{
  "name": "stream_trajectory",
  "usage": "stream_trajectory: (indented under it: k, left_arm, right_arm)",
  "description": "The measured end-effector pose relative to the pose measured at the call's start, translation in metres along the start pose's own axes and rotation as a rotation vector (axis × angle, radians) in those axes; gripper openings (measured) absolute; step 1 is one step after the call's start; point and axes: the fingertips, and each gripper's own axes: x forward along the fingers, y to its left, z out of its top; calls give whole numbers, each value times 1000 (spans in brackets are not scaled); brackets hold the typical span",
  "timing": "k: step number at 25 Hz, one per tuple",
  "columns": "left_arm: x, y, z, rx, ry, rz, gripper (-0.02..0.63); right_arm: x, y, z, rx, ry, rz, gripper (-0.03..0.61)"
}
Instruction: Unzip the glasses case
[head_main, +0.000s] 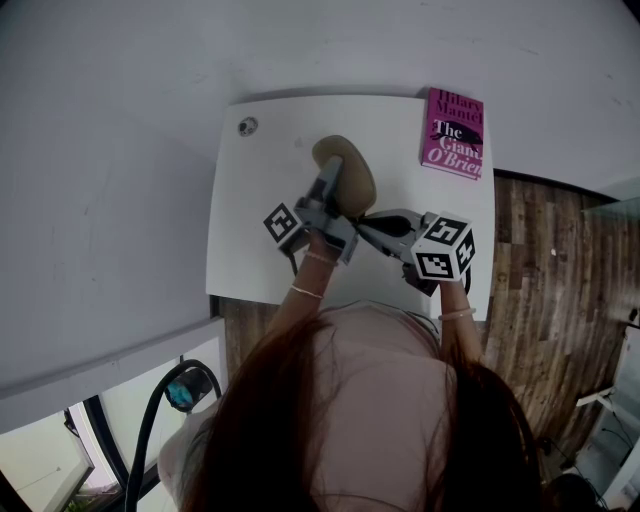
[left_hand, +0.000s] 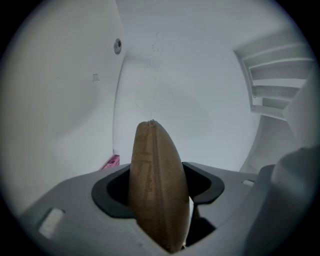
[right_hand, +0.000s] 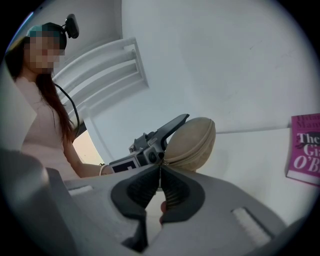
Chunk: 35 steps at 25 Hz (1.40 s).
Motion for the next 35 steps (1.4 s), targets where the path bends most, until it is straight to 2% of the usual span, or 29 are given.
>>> stream_trajectory:
  k: [3, 11, 16, 21, 27, 30, 35]
  left_arm:
    - [1, -1, -1, 32, 9, -3, 293]
    - [3, -16, 5, 213, 29, -3, 293]
    - [2, -18, -2, 389, 83, 33, 293]
    - [0, -12, -5, 669, 164, 117, 293]
    - [1, -12, -10, 921, 211, 179, 293]
    - [1, -12, -13, 1002, 228, 202, 293]
    - [4, -17, -18, 1080, 244, 202, 293]
  right_arm:
    - [-2, -1, -1, 1, -7, -7, 14]
    - [-10, -13, -2, 43, -34, -40, 43]
    - [-17, -30, -3, 63, -57, -107, 43]
    - [-22, -41, -5, 76, -81, -161, 29]
    - [-29, -53, -1, 91, -118, -221, 24]
    - [-36, -60, 5, 96, -153, -263, 20]
    - [-49, -71, 17, 74, -210, -353, 12]
